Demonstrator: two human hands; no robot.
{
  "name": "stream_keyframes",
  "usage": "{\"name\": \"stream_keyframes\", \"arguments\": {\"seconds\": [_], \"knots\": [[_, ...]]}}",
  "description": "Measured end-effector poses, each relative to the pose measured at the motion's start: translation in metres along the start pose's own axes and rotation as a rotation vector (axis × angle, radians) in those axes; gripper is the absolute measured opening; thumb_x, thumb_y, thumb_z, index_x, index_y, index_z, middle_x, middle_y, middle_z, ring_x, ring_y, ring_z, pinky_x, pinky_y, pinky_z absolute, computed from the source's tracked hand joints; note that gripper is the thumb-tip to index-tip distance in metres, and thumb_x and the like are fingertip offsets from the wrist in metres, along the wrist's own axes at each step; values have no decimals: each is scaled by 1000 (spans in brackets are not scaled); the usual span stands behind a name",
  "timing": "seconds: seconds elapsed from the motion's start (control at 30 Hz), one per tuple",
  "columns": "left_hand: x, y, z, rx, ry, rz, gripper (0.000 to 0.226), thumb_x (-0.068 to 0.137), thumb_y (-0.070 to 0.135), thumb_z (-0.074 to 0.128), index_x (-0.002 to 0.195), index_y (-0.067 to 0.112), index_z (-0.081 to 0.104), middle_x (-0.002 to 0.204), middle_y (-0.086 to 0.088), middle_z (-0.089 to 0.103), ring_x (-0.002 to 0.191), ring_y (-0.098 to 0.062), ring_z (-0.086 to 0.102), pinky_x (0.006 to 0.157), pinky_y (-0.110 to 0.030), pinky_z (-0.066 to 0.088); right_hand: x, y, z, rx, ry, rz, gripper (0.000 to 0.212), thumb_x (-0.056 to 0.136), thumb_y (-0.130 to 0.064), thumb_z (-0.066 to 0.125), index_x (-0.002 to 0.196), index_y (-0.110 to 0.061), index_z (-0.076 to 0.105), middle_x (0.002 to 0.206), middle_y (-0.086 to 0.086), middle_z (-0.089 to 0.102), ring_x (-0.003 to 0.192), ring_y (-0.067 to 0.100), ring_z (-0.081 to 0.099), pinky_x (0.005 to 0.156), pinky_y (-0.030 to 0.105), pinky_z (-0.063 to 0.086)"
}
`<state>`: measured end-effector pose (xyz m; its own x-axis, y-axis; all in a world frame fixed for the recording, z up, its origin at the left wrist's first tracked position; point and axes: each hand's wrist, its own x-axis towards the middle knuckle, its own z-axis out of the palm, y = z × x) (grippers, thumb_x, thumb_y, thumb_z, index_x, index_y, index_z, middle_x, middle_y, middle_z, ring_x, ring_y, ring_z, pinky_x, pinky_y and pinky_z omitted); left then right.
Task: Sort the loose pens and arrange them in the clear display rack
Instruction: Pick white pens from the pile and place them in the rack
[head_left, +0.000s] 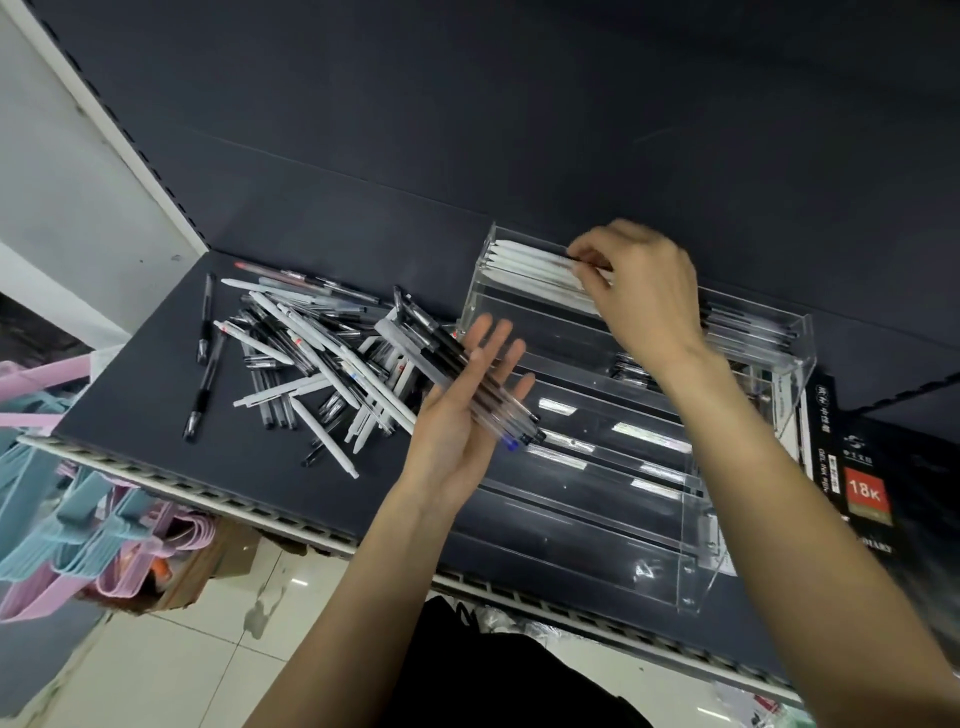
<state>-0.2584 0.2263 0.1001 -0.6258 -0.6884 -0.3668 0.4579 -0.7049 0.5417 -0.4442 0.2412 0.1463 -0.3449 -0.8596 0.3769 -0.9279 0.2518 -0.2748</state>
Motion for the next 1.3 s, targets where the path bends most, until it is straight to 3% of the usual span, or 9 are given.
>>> {"name": "stream_keyframes", "arguments": {"seconds": [0.07, 0.23, 0.37, 0.5, 0.67, 0.77, 0.87, 1.0, 1.3], "knots": [[1, -2, 3, -14, -29, 5, 42, 90, 20, 47, 131, 19, 53, 137, -1, 56, 122, -19, 57, 96, -38, 51, -22, -15, -14, 192, 74, 5, 9, 87, -16, 65, 95, -16, 69, 88, -2, 67, 78, 15, 62, 71, 31, 51], [-1, -13, 21, -80, -175, -31, 42, 91, 20, 44, 133, 21, 52, 145, -1, 47, 117, -18, 58, 90, -32, 53, -84, -48, -19, 351, -235, 120, 21, 86, -34, 65, 105, -23, 67, 94, -10, 68, 81, 3, 63, 74, 24, 52], [-5, -30, 30, 7, -219, -87, 41, 91, 20, 44, 130, 21, 54, 141, 1, 52, 122, -17, 55, 95, -31, 51, -103, -36, -16, 427, -202, 263, 15, 85, -21, 69, 99, -18, 69, 88, -10, 68, 72, -4, 57, 68, 8, 43], [-7, -50, 33, 221, -247, -128, 44, 89, 25, 45, 132, 21, 52, 135, 0, 58, 116, -14, 60, 92, -27, 52, -122, -17, -26, 456, -151, 361, 12, 80, -17, 74, 90, -20, 69, 76, -12, 66, 68, 2, 58, 62, 9, 39], [-7, -66, 39, 295, -219, -186, 39, 86, 29, 49, 120, 18, 62, 107, 4, 69, 100, -10, 64, 90, -31, 54, -134, 21, -52, 344, -2, 408, 13, 81, -17, 74, 93, -19, 71, 79, -13, 64, 69, -1, 57, 63, 7, 40], [-6, -65, 41, 394, -156, -151, 35, 90, 31, 47, 119, 25, 65, 106, 3, 67, 96, -7, 63, 97, -33, 49, -125, 60, -76, 103, 129, 327, 11, 84, -18, 71, 94, -15, 72, 89, -3, 65, 68, 7, 58, 64, 22, 46], [0, -61, 42, 531, -93, -108, 31, 97, 34, 43, 115, 33, 68, 98, -10, 67, 104, -24, 60, 110, -40, 32, -99, 92, -86, -95, 122, 221, 13, 87, -19, 67, 99, -16, 72, 91, 1, 66, 78, 21, 61, 63, 29, 46], [7, -59, 41, 521, -34, -56, 31, 97, 32, 45, 108, 23, 72, 70, 3, 46, 69, -8, 47, 76, -24, 43, -70, 117, -70, -238, 53, 70, 14, 86, -14, 67, 98, -17, 72, 92, 2, 68, 83, 29, 63, 63, 29, 43], [8, -63, 40, 471, 4, -37, 29, 96, 32, 46, 100, 23, 74, 72, 4, 45, 66, -6, 47, 69, -18, 47, -62, 133, -53, -295, -42, 1, 10, 83, -11, 68, 93, -14, 68, 86, 5, 65, 82, 29, 62, 56, 28, 38]]}}
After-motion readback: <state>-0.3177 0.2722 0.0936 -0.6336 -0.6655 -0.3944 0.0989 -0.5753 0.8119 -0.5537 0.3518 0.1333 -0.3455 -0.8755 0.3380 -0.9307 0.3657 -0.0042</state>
